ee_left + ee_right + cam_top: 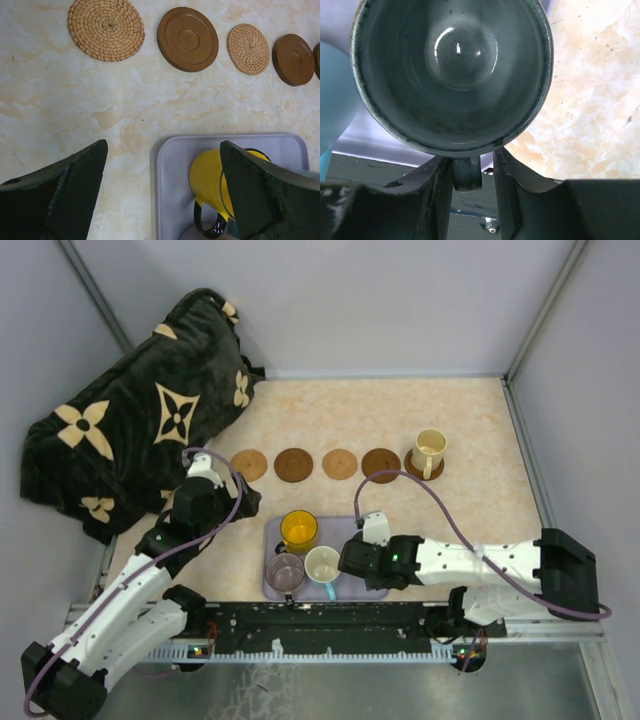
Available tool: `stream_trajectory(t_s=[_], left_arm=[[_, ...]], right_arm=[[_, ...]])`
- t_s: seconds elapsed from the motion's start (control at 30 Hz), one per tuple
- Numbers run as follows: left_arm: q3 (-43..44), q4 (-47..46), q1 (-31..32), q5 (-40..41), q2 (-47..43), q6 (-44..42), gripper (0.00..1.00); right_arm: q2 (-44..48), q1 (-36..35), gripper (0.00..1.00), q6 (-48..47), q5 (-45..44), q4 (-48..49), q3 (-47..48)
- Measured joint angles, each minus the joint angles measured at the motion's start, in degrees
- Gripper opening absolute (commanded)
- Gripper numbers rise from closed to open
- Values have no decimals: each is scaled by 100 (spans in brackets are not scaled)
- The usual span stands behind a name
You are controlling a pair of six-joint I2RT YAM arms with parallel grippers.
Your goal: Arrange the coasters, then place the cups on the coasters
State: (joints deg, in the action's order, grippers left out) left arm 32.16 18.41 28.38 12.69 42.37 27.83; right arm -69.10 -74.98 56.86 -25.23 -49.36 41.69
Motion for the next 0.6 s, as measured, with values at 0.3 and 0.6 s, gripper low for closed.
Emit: stream_trajectory(t_s=[0.3, 0.6], left_arm=[[-9, -4, 0, 0, 0, 2, 99], [-42, -4, 0, 0, -2, 4, 99]], right_arm=[[-122, -17, 0, 20, -85, 4, -7], [-122, -17, 0, -24, -114, -2, 0]])
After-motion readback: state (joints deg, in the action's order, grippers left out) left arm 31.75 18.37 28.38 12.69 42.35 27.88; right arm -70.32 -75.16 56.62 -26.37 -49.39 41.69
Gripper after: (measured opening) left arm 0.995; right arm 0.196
